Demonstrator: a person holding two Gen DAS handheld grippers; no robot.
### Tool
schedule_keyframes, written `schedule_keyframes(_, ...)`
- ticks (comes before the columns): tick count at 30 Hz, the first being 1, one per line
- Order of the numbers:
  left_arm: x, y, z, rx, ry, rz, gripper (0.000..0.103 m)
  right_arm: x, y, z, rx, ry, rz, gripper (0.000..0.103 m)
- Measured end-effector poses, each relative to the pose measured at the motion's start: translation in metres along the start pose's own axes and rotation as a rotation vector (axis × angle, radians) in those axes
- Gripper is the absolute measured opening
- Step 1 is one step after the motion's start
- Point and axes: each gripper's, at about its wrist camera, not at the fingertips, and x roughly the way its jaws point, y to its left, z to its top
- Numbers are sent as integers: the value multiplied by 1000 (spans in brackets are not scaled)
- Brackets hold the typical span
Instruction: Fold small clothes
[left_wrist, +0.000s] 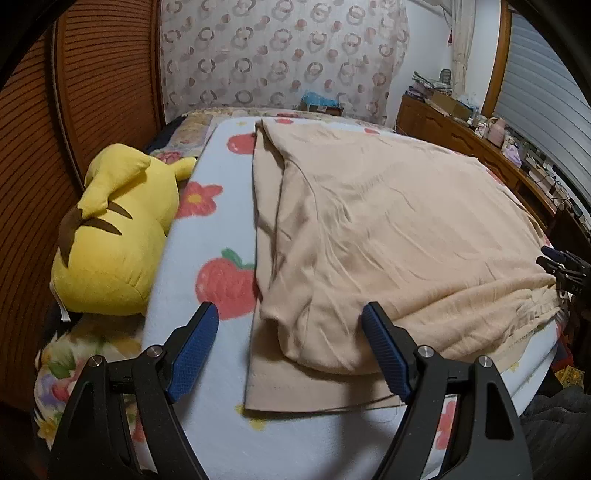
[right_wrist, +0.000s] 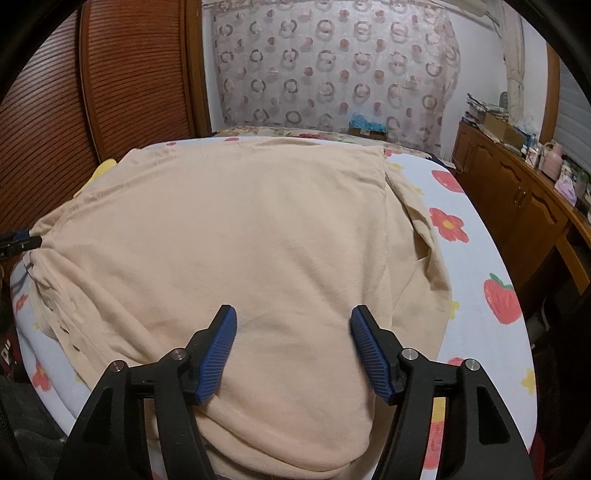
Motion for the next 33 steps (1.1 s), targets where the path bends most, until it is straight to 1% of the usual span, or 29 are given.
schedule_keyframes(4,-3,-2,-5,3,-14,-3,81,1,5,1,-37,8,-18,72)
schedule_keyframes(7,-4,-1,-6,-13,-25,-29,81,1,4,1,-33,9,-13,73)
schedule_keyframes(9,-5,-1,-6,-23,-33,-58,72,1,3,1,-27,9,-8,73)
schedule_keyframes(10,-5,-2,-5,-24,-33,-62,60,0,3,1,-24,9,-6,74)
schedule_keyframes(11,-4,-3,-4,-22,-31,-67,53,0,2,1,-22,9,-4,74)
schedule_keyframes(13,-3,-6,-3,-11,-27,-61,53,0,2,1,-21,10,-2,74)
schedule_keyframes(15,-2,-11,-1,11,-22,-60,48,0,2,1,-20,11,0,74)
schedule_keyframes(17,-2,-15,1,29,-17,-56,34,0,2,1,-23,12,4,75)
schedule_keyframes(18,-1,-17,2,40,-10,-53,30,0,2,1,-24,12,6,75)
schedule_keyframes(19,0,-17,3,44,-8,-54,19,0,2,1,-21,12,8,76)
schedule_keyframes(20,0,-18,4,50,-5,-58,11,0,1,1,-19,12,11,76)
schedule_keyframes(23,-4,-22,9,56,-24,-74,9,0,1,1,-18,12,16,76)
schedule_keyframes(25,-12,-29,16,58,-63,-94,8,0,1,1,-16,13,18,76)
schedule_keyframes(28,-22,-40,30,59,-90,-177,8,-1,1,1,-9,13,19,76)
schedule_keyframes(33,-38,-73,64,120,-154,-259,8,-5,-3,1,15,19,23,76)
